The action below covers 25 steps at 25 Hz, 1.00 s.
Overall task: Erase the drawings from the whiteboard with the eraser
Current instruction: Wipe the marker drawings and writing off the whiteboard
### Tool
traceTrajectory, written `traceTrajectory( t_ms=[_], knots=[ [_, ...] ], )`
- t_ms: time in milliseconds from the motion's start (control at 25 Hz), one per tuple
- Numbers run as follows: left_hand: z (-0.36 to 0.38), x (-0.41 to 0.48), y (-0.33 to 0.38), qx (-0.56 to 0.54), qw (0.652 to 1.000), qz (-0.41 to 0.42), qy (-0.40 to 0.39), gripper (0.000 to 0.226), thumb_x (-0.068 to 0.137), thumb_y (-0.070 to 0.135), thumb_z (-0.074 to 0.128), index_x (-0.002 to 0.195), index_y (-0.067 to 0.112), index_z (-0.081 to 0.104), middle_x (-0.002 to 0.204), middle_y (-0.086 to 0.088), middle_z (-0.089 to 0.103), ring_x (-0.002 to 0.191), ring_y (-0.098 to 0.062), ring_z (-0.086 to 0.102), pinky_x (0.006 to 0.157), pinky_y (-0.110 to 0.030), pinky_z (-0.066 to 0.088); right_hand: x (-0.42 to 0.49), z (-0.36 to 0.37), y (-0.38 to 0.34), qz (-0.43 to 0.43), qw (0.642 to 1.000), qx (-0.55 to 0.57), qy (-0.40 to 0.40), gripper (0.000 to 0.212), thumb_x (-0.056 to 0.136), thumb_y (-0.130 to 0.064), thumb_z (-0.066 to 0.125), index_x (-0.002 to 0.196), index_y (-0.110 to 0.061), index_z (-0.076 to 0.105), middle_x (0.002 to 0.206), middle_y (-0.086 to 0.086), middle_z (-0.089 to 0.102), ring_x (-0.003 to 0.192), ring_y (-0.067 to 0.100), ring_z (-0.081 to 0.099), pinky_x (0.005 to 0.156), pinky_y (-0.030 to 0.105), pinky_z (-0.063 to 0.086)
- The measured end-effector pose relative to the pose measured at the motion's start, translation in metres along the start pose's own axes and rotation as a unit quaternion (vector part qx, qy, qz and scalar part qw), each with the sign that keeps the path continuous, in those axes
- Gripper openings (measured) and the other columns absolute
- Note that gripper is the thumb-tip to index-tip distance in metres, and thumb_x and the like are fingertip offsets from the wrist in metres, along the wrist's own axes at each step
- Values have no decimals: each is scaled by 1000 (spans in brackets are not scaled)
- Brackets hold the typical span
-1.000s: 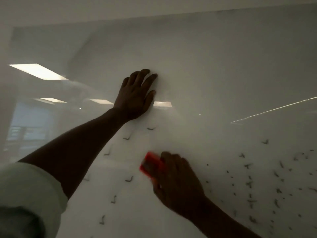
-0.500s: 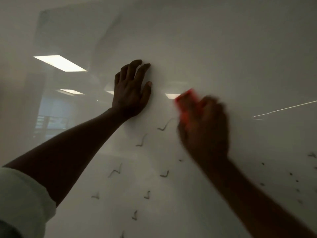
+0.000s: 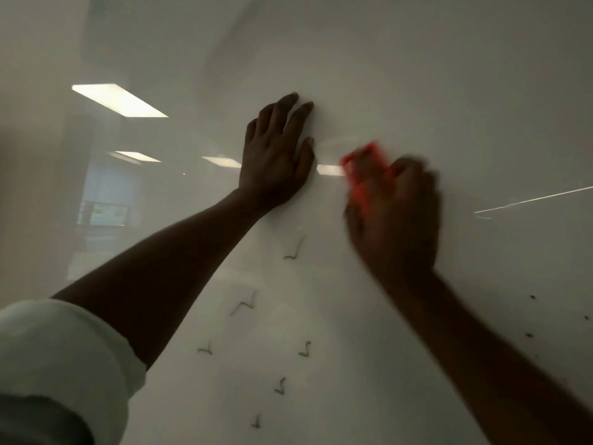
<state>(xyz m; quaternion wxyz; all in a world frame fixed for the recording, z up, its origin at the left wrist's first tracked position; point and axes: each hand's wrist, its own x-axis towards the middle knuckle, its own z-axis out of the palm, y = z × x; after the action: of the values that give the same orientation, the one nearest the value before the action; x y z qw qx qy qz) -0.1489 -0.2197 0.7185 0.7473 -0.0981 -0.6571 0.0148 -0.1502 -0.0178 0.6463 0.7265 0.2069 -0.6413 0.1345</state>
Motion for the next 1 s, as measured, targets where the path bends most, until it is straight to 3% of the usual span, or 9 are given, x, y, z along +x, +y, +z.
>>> traceTrajectory(
  t_ms=[160,240,320,440,520,640,720,800,1000],
  knots=[
    [-8,-17,-6,-13,1000,11,-19,52,101,27,51,149,7,49,156,-16,43,141,-34,41,111,-44,37,-106,-6,-46,-288,944,76,-139,48,91,-31,58,137,-20,48,113,20,66,89,36,65,74,42,56],
    [-14,-36,-17,10,999,34,-19,52,101,27,50,148,6,49,155,-19,44,138,-37,43,109,-45,37,-54,-15,-16,-219,958,116,-142,32,91,-33,55,121,-22,54,97,11,69,80,35,68,66,35,56],
    [-19,-63,-40,39,998,52,-13,52,102,30,47,149,7,49,154,-20,44,135,-40,44,107,-46,37,17,-21,35,-116,987,84,-69,27,90,-35,53,114,-28,63,100,3,67,90,33,68,74,34,53],
    [-27,-102,-75,67,997,40,-23,55,104,36,42,153,10,43,158,-19,39,138,-40,41,108,-49,36,65,-29,88,15,999,10,27,47,88,-41,51,133,-32,58,126,16,57,114,40,55,93,53,49],
    [-29,-116,-84,62,998,29,-18,55,105,36,42,154,11,40,160,-17,37,140,-39,39,110,-49,35,32,-12,54,63,995,-41,67,56,89,-42,54,143,-28,48,125,21,54,109,41,53,89,49,49],
    [-25,-121,-83,53,998,12,-6,54,105,33,43,155,12,41,161,-15,35,144,-35,37,113,-45,32,-83,10,-51,-101,993,53,-43,61,86,-31,65,145,-24,52,120,23,60,95,41,58,78,44,48],
    [-27,-121,-84,44,999,13,-12,54,105,32,43,155,13,41,162,-15,35,146,-32,34,116,-41,29,-164,2,-100,-292,941,67,-159,57,86,-28,67,142,-27,56,123,19,64,95,36,63,78,41,52],
    [-29,-122,-84,37,999,1,-18,53,105,33,43,155,13,41,162,-14,34,147,-30,32,118,-37,25,-180,-4,-107,-384,894,63,-223,54,88,-28,64,141,-30,56,126,15,63,97,31,62,80,40,51],
    [-27,-123,-88,27,999,-8,-24,53,105,34,42,154,13,42,162,-14,34,148,-28,30,119,-35,23,-74,30,-83,-147,987,19,-57,55,83,-28,61,137,-28,55,113,16,56,91,34,51,72,39,44]
  ],
)
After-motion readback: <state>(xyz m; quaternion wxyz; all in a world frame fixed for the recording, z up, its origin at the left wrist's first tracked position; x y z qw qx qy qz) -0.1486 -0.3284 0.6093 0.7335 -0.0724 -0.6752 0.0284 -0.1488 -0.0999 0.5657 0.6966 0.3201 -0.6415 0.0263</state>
